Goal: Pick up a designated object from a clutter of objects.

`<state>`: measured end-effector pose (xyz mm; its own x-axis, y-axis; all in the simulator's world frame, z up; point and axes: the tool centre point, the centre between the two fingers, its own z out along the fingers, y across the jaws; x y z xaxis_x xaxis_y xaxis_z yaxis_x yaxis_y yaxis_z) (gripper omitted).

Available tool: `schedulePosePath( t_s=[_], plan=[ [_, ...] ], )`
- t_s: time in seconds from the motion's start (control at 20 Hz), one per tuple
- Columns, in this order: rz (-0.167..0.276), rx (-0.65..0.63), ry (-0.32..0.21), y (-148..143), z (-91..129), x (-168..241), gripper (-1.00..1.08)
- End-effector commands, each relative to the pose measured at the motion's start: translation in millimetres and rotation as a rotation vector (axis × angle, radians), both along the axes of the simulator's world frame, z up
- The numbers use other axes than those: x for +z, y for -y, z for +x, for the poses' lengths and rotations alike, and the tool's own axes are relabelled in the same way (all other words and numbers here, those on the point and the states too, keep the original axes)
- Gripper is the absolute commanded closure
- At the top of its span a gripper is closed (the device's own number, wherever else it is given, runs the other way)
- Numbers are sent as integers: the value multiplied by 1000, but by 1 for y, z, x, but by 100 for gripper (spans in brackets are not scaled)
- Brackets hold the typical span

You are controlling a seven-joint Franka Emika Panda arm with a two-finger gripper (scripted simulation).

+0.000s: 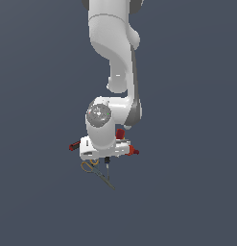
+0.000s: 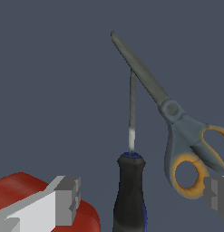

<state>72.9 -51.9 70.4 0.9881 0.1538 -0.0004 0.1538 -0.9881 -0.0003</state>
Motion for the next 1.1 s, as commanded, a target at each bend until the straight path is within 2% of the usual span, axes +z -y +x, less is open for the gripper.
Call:
schedulePosePath(
  t_s=[0.0,0.35,0.8,1.05],
  plan=[
    [0,3,1,1,0,-6,-92],
    [0,3,-1,1,0,-12,-92],
    [0,4,0,2,-1,-51,-92],
    [0,4,0,2,0,-57,-92]
  ],
)
